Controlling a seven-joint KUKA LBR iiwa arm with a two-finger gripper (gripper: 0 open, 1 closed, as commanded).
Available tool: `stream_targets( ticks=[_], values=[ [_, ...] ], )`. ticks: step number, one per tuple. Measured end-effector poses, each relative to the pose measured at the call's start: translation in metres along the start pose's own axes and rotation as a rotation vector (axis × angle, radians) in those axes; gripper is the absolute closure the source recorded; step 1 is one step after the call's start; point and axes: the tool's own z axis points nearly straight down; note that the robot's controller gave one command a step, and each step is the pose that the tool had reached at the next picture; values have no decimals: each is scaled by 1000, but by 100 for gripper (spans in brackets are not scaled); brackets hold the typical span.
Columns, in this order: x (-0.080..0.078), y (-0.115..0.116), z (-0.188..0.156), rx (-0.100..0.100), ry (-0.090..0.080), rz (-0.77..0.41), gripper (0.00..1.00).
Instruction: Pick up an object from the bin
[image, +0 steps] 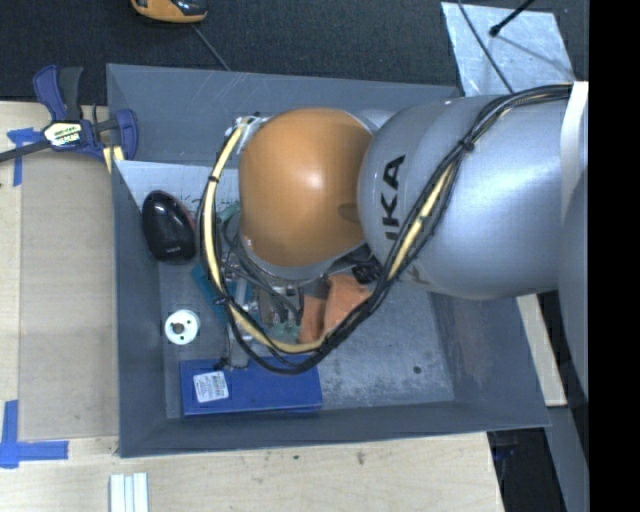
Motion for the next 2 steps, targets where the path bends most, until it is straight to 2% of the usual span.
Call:
stream_targets(
  ticks=[1,2],
  values=[
    [-2,-1,-5,-2,-8,3,0],
    [-9,-54,16,-3,-9,2,0]
  ],
)
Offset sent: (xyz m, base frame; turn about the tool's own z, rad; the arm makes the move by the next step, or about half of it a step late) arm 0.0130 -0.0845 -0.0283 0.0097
